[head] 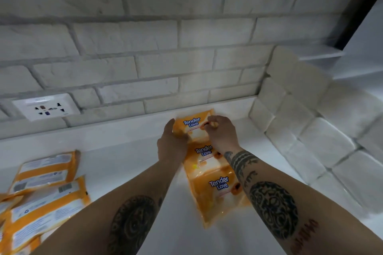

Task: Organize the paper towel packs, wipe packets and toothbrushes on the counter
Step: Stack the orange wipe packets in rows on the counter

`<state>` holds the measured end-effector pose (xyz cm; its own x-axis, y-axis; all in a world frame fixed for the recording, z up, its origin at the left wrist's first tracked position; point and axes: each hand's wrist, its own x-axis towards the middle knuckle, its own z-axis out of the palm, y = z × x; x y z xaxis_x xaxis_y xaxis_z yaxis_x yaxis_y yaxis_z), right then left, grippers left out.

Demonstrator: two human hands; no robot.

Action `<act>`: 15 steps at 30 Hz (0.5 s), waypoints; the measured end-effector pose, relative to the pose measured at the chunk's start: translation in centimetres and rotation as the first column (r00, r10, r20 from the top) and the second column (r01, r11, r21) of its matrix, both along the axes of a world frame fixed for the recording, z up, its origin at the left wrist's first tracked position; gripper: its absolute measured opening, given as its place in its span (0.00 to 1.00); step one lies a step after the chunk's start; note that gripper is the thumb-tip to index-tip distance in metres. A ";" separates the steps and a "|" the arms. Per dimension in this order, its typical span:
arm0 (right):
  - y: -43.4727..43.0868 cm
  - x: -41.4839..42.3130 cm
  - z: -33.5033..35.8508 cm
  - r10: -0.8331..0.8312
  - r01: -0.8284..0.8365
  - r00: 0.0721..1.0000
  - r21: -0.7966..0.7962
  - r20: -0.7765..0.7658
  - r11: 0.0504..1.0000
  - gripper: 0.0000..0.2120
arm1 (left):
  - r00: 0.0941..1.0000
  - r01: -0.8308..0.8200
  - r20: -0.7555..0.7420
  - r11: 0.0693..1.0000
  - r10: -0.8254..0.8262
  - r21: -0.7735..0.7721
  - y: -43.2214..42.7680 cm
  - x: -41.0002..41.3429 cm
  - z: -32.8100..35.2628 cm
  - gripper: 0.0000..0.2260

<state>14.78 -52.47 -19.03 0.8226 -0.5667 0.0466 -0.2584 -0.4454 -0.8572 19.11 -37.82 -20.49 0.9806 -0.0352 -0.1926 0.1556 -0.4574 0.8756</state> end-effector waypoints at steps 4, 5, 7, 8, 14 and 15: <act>-0.4 1.5 -1.5 0.027 -0.040 0.993 -0.115 -0.115 0.993 0.12 | 0.990 0.107 0.039 0.893 -0.138 0.437 -0.6 0.6 -0.7 0.18; -0.4 1.6 -1.8 0.032 -0.052 0.990 -0.144 -0.138 0.988 0.12 | 0.986 0.127 0.037 0.871 -0.164 0.475 -0.7 0.6 -0.8 0.17; -0.5 1.9 -2.3 0.043 -0.083 0.985 -0.244 -0.165 0.966 0.13 | 0.978 0.166 0.030 0.861 -0.205 0.481 -0.6 0.6 -1.4 0.18; -0.6 2.0 -2.6 0.050 -0.103 0.983 -0.298 -0.178 0.949 0.13 | 0.975 0.181 0.030 0.861 -0.221 0.475 -0.4 0.6 -1.6 0.19; -0.4 1.8 -2.7 0.027 -0.197 0.929 -0.432 -0.368 0.880 0.15 | 0.925 0.252 0.090 0.773 -0.369 0.582 0.0 0.8 -1.8 0.18; -0.4 1.8 -2.6 0.029 -0.205 0.922 -0.423 -0.385 0.882 0.15 | 0.919 0.275 0.069 0.756 -0.388 0.594 0.0 0.9 -1.7 0.18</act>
<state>16.56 -52.91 -21.63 0.8900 -0.4543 -0.0389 -0.4280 -0.8030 -0.4146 20.06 -37.81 -22.24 0.9459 -0.3060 -0.1079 -0.2303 -0.8676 0.4407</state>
